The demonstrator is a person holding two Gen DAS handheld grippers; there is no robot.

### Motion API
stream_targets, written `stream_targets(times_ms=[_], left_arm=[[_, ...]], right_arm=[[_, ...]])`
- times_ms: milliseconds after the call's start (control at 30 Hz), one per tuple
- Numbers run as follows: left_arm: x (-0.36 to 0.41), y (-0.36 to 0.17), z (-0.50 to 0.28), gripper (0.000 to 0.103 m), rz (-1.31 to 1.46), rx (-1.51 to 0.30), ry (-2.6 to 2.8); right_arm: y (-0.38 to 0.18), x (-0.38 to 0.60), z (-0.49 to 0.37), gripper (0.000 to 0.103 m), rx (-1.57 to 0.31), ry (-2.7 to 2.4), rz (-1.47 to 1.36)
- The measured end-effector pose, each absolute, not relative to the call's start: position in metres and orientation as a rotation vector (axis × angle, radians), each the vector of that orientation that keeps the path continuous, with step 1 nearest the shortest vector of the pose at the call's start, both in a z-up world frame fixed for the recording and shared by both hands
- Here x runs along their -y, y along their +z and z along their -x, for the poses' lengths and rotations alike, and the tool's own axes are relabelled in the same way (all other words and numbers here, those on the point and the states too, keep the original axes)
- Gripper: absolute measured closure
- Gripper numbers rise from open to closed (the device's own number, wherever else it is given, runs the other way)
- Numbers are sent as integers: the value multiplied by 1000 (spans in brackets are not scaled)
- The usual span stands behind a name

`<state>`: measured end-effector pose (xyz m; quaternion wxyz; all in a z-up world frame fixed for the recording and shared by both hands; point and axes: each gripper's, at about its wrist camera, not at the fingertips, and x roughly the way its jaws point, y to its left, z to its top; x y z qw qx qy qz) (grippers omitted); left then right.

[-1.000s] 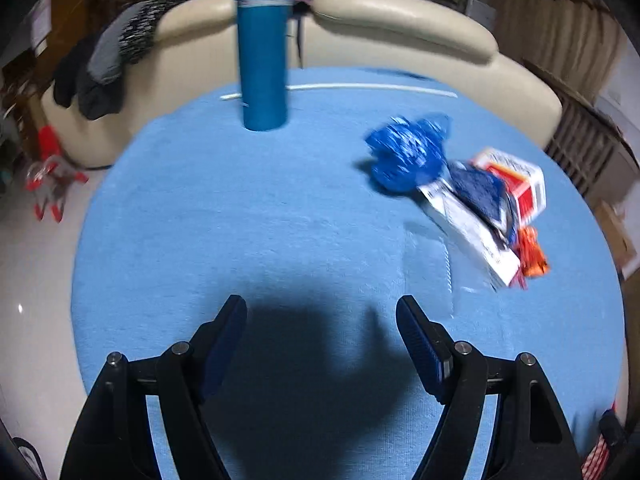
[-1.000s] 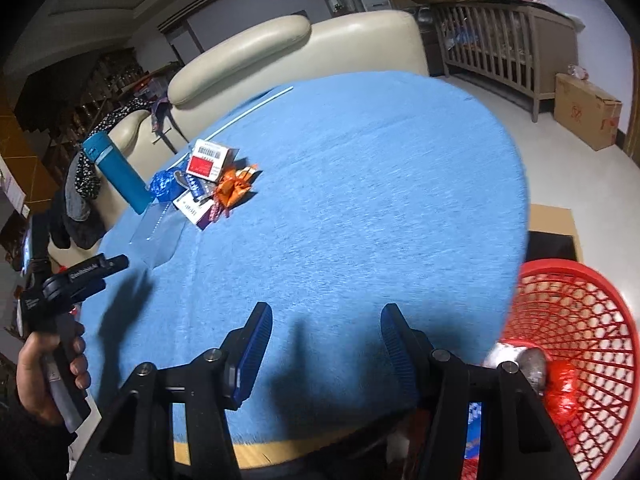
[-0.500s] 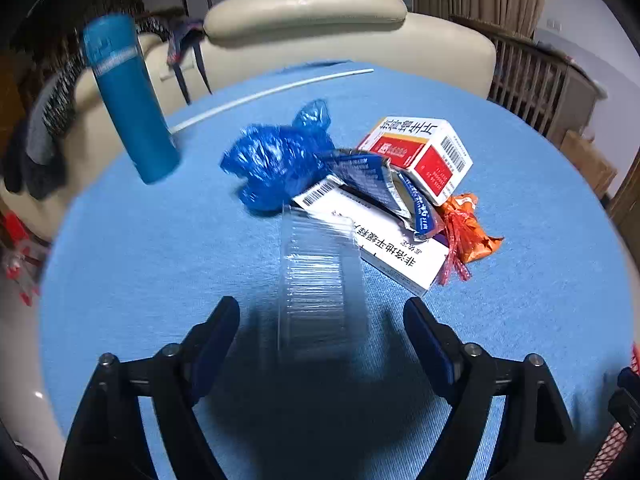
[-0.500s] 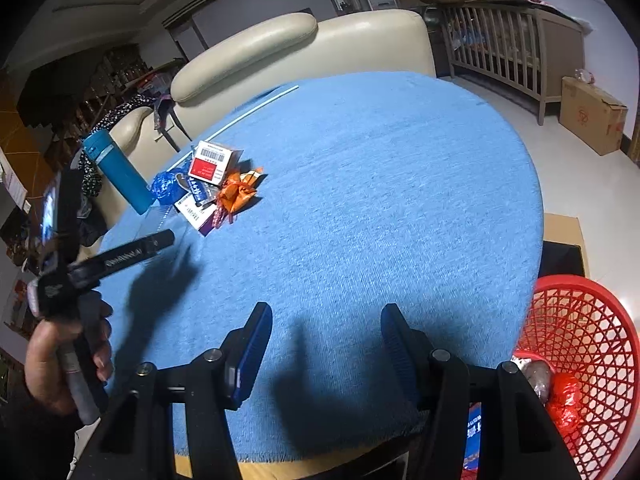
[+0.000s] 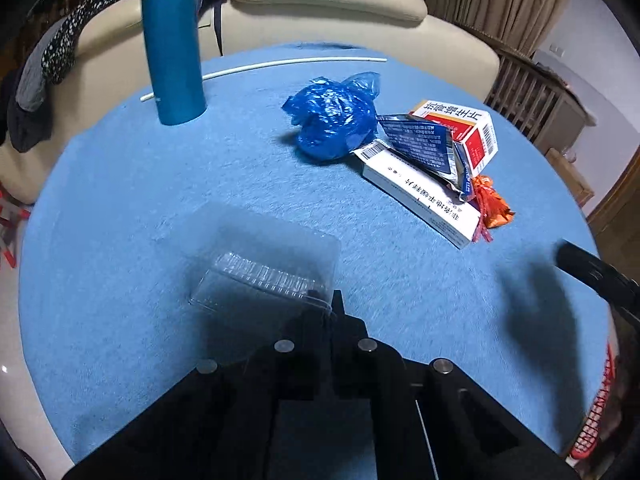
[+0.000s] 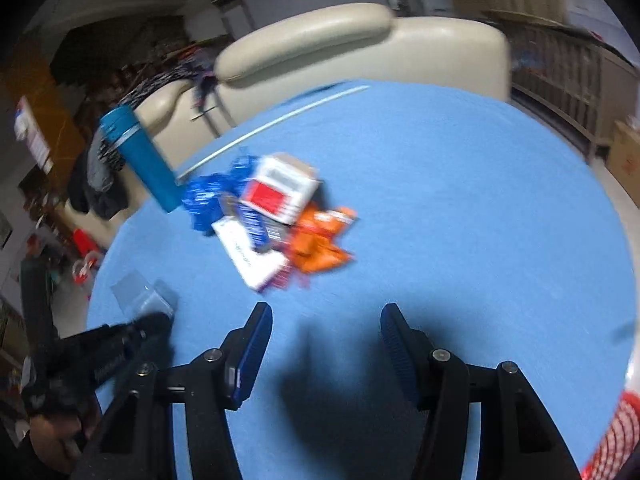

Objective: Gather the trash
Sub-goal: 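Grasp the clear plastic tray with the left tool while the right tool grasps the white medicine box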

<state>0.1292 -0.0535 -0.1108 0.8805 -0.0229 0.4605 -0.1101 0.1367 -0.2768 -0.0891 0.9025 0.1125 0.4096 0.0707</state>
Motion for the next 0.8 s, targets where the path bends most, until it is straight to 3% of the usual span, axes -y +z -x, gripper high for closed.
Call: stream_targets(times_ms=[367,667,733,800], left_arm=[[21,-108,-121,99,109,-949,-278],[17,-110,-115,99,134,-956,-292],[17,-110,-114,99,136,-954,-292],[17,-109,-113,99,139,-952,-294]], right_arm=[[-113,199,-195,42,-889,278,-16],[-121,204,-232,39,-915,289,40],[-127,192,-227,40,-955,331,79],[-127,181,-216,50,-945,361,131]])
